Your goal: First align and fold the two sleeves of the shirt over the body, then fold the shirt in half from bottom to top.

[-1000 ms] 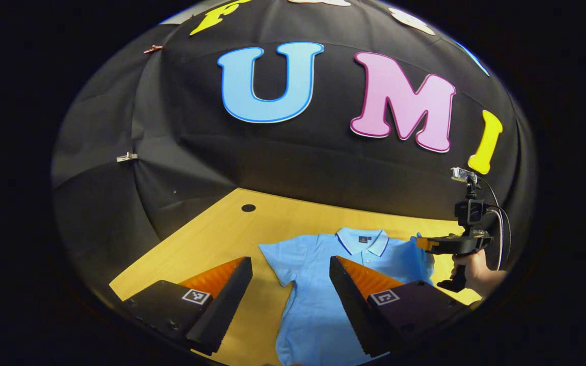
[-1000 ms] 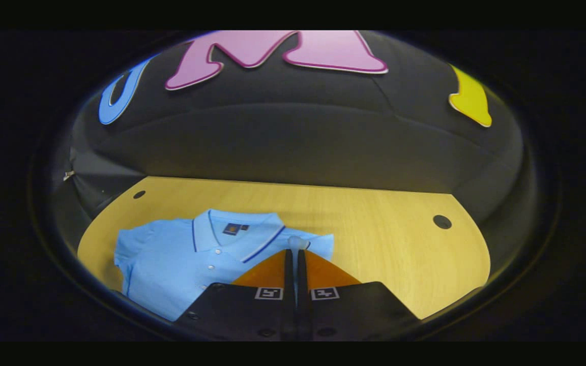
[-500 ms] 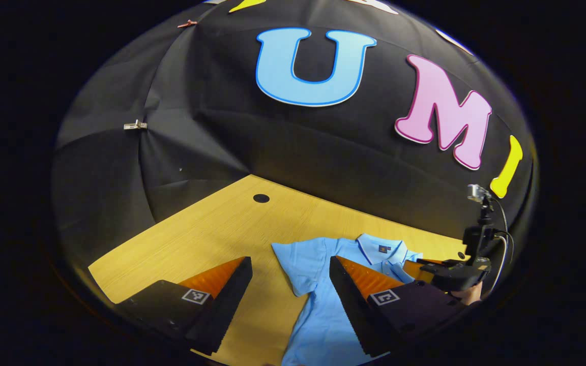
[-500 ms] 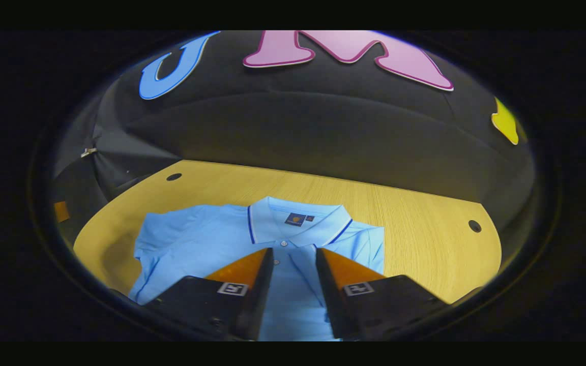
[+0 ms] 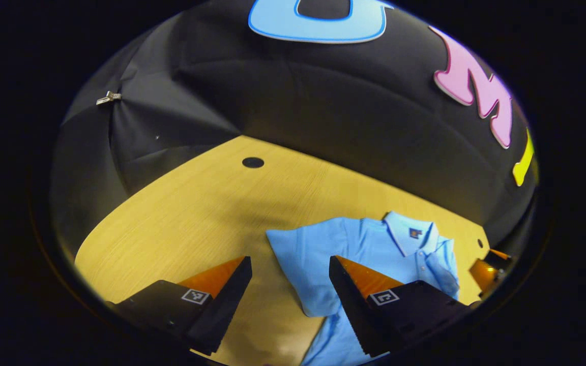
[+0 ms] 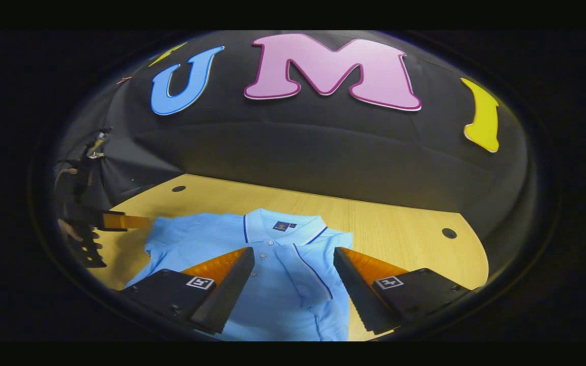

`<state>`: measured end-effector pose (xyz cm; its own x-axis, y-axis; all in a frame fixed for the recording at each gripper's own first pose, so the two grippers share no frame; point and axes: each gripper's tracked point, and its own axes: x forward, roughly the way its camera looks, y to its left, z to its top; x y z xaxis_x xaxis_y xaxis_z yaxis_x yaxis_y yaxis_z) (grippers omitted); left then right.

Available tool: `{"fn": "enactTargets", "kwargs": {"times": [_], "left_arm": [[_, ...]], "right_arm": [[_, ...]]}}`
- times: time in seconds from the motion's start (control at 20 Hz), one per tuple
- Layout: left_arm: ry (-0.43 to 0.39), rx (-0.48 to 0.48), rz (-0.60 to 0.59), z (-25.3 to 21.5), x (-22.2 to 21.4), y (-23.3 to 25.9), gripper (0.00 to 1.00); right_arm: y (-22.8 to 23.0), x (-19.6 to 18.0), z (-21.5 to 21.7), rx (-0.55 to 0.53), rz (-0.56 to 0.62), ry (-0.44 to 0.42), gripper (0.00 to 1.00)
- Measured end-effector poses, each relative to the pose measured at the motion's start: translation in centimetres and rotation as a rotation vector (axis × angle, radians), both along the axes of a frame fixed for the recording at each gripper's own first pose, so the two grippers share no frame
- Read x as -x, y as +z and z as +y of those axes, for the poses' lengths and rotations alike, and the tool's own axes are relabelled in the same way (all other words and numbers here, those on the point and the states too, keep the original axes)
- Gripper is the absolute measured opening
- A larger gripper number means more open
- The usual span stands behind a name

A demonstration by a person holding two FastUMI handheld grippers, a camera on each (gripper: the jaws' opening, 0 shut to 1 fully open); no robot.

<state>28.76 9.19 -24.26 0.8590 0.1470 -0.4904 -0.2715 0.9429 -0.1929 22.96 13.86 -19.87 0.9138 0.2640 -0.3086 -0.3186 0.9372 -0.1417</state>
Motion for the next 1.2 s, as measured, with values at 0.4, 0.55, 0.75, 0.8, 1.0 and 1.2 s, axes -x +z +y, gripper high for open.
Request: {"fn": "enactTargets", "kwargs": {"times": [0.4,0.55,0.75,0.8,1.0,1.2], "left_arm": [[0.036,-0.067,0.059,1.4,-5.0,-2.5,0.99],[0.027,-0.149,0.095,1.3,-5.7,-2.8,0.98],[-0.021,-0.170,0.089,-0.4,-6.3,-2.7,0.53],[-0.023,-0.170,0.085,-0.7,-6.4,-2.8,0.39],[-0.031,-0.149,0.056,-1.1,-6.7,-2.3,0.11],[-0.020,-0.172,0.036,-1.4,-6.6,-0.3,0.06]], "right_arm": [[-1.8,2.2,-3.8,-0.053,0.078,-0.044,0.98],[-2.1,2.0,-5.5,-0.082,0.092,-0.087,0.98],[-2.2,1.9,-7.4,-0.078,0.084,-0.115,0.98],[-2.4,1.9,-7.7,-0.076,0.083,-0.120,0.98],[-2.6,2.1,-9.4,-0.074,0.082,-0.140,0.98],[-2.8,2.9,-11.5,-0.077,0.082,-0.175,0.98]]}}
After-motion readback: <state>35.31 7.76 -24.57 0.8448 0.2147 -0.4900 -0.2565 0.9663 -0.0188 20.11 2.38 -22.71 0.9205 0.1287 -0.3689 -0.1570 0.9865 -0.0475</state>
